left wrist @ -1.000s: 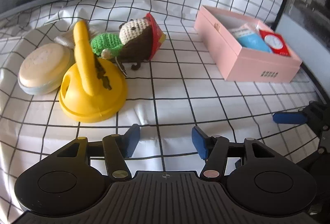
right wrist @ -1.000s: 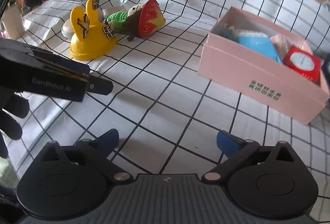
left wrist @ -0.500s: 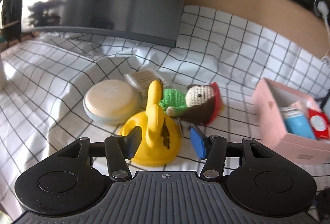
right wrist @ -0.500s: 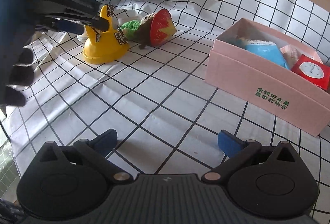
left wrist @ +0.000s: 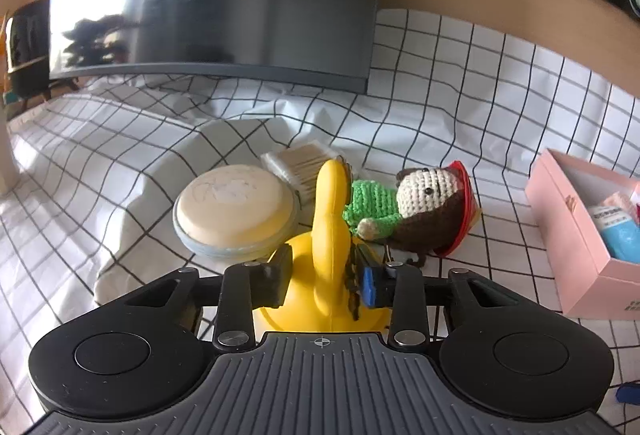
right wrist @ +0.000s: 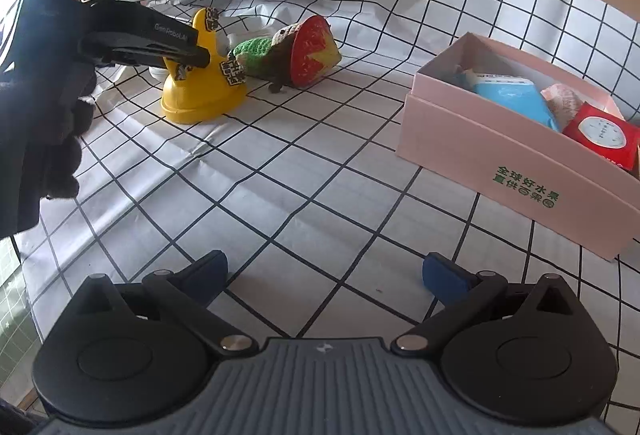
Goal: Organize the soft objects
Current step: 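Grasp the yellow rabbit toy with the left gripper while the right gripper approaches the crochet doll, then lift the rabbit toward the box with the left gripper while the right gripper grasps the crochet doll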
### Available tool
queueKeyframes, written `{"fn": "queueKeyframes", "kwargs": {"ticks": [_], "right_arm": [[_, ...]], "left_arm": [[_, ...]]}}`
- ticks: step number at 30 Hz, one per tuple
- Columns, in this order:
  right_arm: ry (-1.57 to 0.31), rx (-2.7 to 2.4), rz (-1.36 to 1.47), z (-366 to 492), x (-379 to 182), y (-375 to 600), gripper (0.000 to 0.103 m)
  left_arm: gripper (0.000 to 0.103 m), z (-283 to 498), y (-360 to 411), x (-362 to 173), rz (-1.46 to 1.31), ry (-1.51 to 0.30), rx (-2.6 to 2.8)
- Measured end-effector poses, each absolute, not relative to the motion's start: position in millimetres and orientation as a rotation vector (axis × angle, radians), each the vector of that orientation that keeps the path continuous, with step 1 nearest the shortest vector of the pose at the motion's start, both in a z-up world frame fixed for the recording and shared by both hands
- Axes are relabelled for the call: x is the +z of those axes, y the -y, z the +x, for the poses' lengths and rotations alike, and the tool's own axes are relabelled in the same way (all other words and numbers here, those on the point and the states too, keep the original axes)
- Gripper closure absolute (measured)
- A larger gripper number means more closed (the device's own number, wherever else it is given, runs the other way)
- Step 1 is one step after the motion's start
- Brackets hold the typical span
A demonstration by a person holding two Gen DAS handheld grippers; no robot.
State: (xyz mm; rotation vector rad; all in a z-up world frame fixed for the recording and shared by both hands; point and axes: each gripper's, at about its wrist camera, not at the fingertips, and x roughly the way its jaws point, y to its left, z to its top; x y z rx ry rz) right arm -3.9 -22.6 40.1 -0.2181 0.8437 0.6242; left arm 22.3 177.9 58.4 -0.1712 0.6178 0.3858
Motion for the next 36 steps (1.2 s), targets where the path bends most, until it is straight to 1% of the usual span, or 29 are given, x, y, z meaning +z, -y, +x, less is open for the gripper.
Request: {"fn": "queueKeyframes", "kwargs": {"ticks": [3, 4, 5, 6, 8, 10, 15, 17, 19, 23, 26, 28, 29, 31, 33, 36], "right_arm": [[-0.843, 0.665, -0.234, -1, 40, 24, 0.0], [-0.842, 0.674, -0.236, 0, 40, 24, 0.0], [-0.849, 0.677, -0.243, 1, 41, 23, 0.0], [-0.866, 0.683, -0.258, 4, 43, 21, 0.0], [-0.897, 0.713, -0.314, 10, 50, 13, 0.002], [-0.839, 0.731, -0.345, 14, 68, 7, 0.005], [-0.629, 0.821, -0.427, 44, 120, -36, 0.004], [-0.575, 0.865, -0.488, 65, 128, -64, 0.002], [-0.554, 0.918, -0.589, 85, 123, -94, 0.002], [-0.577, 0.934, -0.787, 122, 89, -146, 0.002], [-0.653, 0.858, -0.851, 149, 64, -162, 0.002], [-0.748, 0.82, -0.841, 164, 53, -164, 0.003], [-0.771, 0.812, -0.784, 168, 57, -160, 0.014], [-0.839, 0.817, -0.673, 167, 68, -151, 0.032], [-0.855, 0.799, -0.601, 155, 82, -140, 0.033], [-0.83, 0.803, -0.561, 117, 104, -114, 0.033]], "left_arm": [[0.066, 25, -174, 58, -0.125, -0.634, 0.372], [0.069, 26, -173, 59, -0.112, -0.641, 0.369], [0.077, 26, -173, 59, -0.112, -0.642, 0.362], [0.081, 23, -174, 60, -0.12, -0.636, 0.349], [0.083, 16, -175, 64, -0.132, -0.616, 0.321], [0.084, 2, -176, 67, -0.133, -0.586, 0.297], [0.085, -39, -185, 73, -0.198, -0.587, 0.282], [0.085, -56, -189, 77, -0.228, -0.591, 0.281], [0.085, -73, -192, 83, -0.252, -0.592, 0.276], [0.085, -101, -198, 90, -0.315, -0.591, 0.26], [0.085, -120, -197, 94, -0.33, -0.589, 0.261], [0.085, -129, -196, 97, -0.342, -0.589, 0.253], [0.085, -133, -196, 97, -0.347, -0.59, 0.248], [0.085, -137, -195, 98, -0.354, -0.601, 0.237], [0.085, -138, -194, 100, -0.351, -0.61, 0.221], [0.085, -137, -190, 105, -0.33, -0.62, 0.162]]}}
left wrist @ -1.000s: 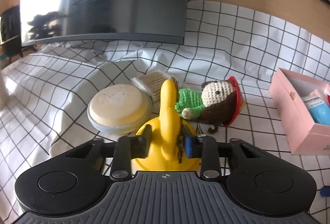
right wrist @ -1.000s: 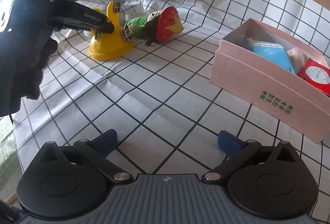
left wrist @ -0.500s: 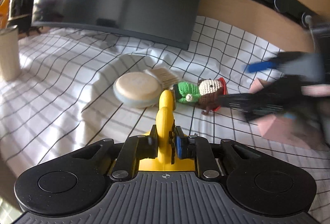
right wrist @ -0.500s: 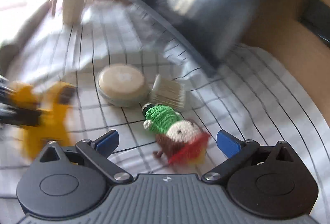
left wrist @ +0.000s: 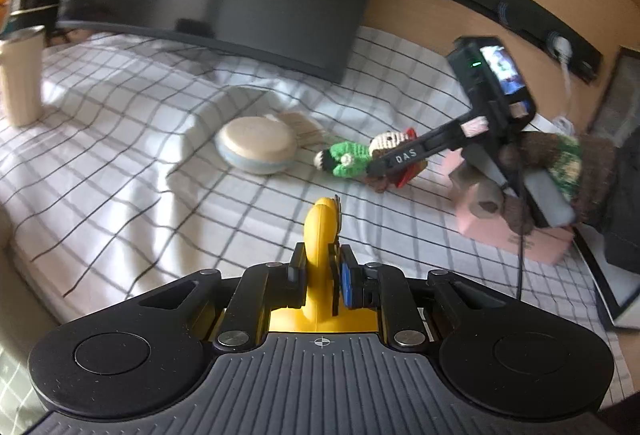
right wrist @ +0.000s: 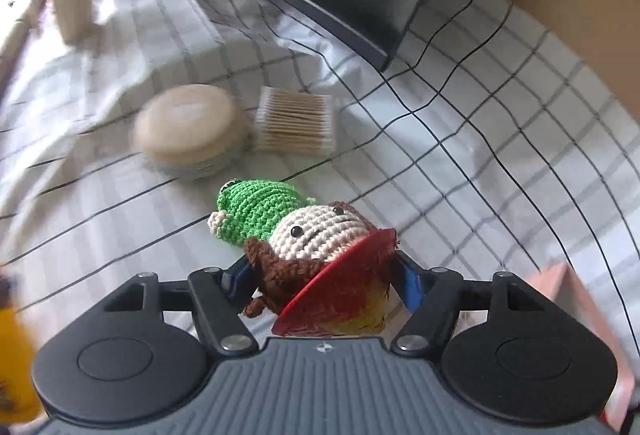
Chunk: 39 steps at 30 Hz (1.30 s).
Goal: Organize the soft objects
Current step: 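Lift the rabbit toward the box with the left gripper while the right gripper grasps the crochet doll, then drop the rabbit into the pink box with the left gripper while the right gripper lowers the doll in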
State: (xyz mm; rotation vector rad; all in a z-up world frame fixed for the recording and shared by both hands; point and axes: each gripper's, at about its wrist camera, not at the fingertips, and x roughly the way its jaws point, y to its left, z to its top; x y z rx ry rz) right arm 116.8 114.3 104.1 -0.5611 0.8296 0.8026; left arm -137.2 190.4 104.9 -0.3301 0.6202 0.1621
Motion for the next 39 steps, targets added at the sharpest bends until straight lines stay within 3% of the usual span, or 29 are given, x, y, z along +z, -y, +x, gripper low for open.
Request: {"fn": "queueKeyframes", "kwargs": {"ticks": [7, 15, 27, 31, 35, 39], "right_arm": [[-0.804, 0.789, -0.496, 19, 142, -25, 0.033], [-0.815, 0.406, -0.4, -32, 134, 78, 0.033], [-0.824, 0.102, -0.18, -67, 137, 149, 0.033], [-0.861, 0.056, -0.182, -70, 128, 155, 0.033], [-0.907, 0.026, -0.161, -74, 121, 166, 0.033], [-0.925, 0.005, -0.144, -68, 118, 177, 0.033]], "left_arm": [[0.085, -116, -172, 108, -0.286, -0.678, -0.036], [0.085, -69, -142, 126, -0.223, -0.684, -0.28], [0.084, 115, -78, 189, -0.201, -0.448, -0.41], [0.08, 177, -47, 163, -0.16, -0.446, -0.361], [0.079, 221, -29, 103, -0.155, -0.67, -0.302], [0.076, 215, -33, 85, -0.139, -0.736, -0.27]]}}
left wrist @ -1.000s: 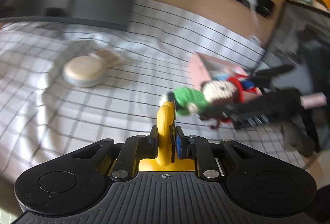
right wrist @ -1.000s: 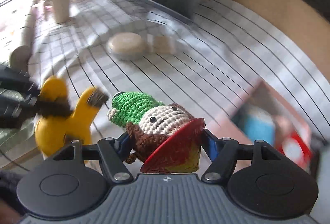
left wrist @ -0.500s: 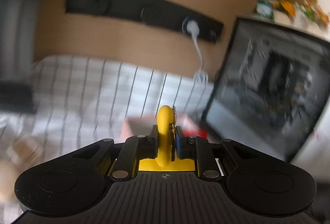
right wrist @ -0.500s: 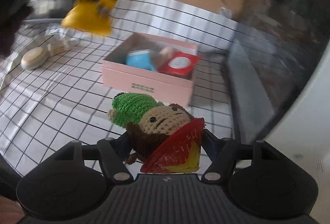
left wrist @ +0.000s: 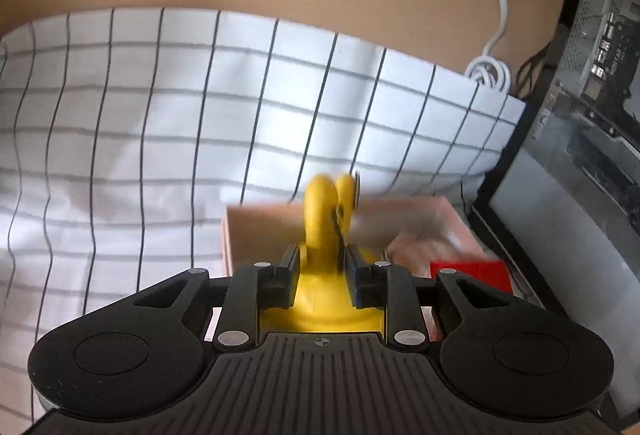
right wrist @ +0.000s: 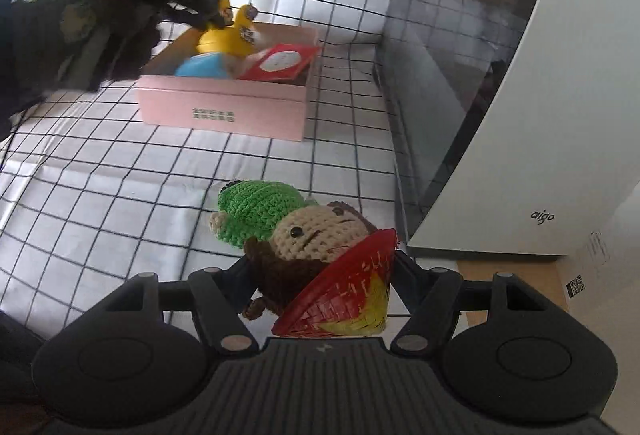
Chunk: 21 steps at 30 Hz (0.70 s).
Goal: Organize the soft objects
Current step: 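Drop the rabbit into the pink box with the left gripper while the right gripper lowers the doll in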
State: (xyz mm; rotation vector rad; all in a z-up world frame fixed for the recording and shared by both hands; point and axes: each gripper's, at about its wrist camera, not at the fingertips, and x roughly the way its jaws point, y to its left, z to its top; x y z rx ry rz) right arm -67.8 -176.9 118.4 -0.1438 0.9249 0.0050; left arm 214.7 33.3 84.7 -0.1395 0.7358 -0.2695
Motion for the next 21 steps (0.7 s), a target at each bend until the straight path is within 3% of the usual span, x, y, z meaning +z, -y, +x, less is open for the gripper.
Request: {"fn": "queueKeyframes", "kwargs": {"ticks": [11, 16, 21], "right_arm": [[-0.701, 0.017, -0.087, 38, 166, 151, 0.033], [-0.776, -0.193, -0.056, 140, 116, 119, 0.033], [-0.836, -0.199, -0.176, 158, 80, 66, 0.037]], "left_arm": [[0.076, 128, -73, 140, -0.202, -0.671, -0.333], [0.076, 63, -86, 143, -0.243, -0.724, -0.374], [0.076, 19, -114, 139, -0.229, -0.775, -0.328]]}}
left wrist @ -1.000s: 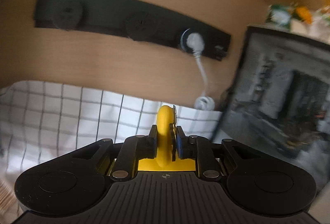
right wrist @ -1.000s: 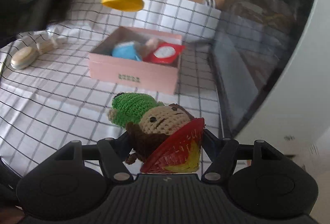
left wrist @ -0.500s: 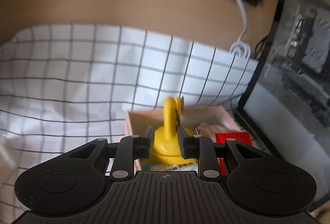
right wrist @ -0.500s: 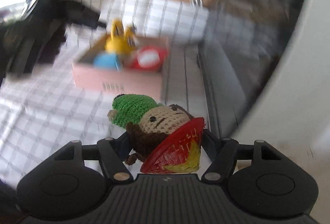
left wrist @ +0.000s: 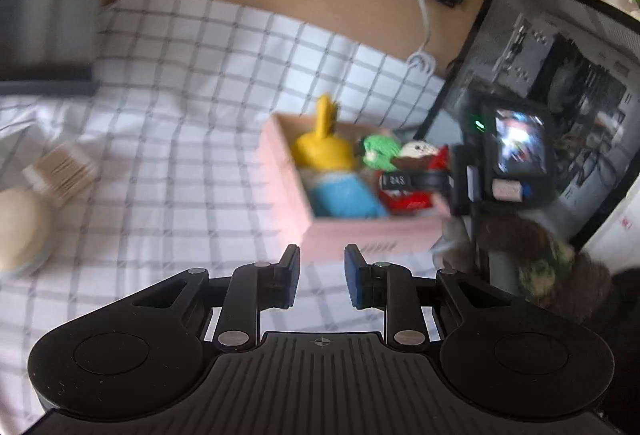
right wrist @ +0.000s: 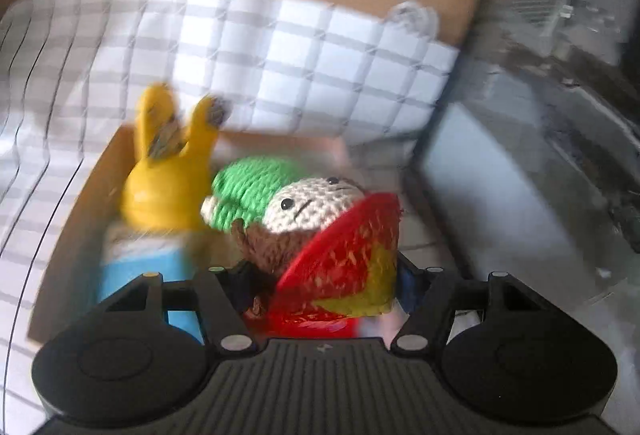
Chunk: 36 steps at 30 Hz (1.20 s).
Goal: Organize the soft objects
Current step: 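Drop the rabbit into the pink box with the left gripper while the right gripper lowers the doll in, then grasp the cotton swab pack with the right gripper while the left gripper grasps the round beige container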
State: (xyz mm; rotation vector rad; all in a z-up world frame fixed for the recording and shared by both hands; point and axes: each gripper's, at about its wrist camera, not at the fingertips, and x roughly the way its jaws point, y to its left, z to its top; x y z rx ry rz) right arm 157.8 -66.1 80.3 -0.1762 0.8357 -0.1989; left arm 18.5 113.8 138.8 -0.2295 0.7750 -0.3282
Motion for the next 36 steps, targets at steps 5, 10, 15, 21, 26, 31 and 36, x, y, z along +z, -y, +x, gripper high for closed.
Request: {"fn": "queueKeyframes", "kwargs": {"ticks": [5, 10, 15, 21, 26, 31, 36], "right_arm": [[-0.912, -0.117, -0.077, 150, 64, 49, 0.037], [-0.866, -0.031, -0.016, 127, 84, 59, 0.026], [-0.716, 0.024, -0.059, 87, 114, 69, 0.018], [-0.728, 0.037, -0.082, 114, 116, 66, 0.053], [-0.745, 0.03, -0.137, 128, 99, 60, 0.049], [-0.748, 0.069, -0.18, 120, 109, 59, 0.045], [-0.604, 0.182, -0.223, 94, 140, 21, 0.013]], "left_arm": [[0.076, 3, -149, 126, -0.3, -0.809, -0.201], [0.076, -5, -163, 122, -0.311, -0.814, -0.183], [0.076, -8, -173, 113, -0.354, -0.817, -0.163], [0.076, -8, -177, 103, -0.378, -0.831, -0.116], [0.076, -4, -188, 95, -0.391, -0.848, -0.055], [0.076, -2, -216, 95, -0.388, -0.787, 0.038], [0.076, 17, -272, 97, -0.382, -0.718, 0.194]]}}
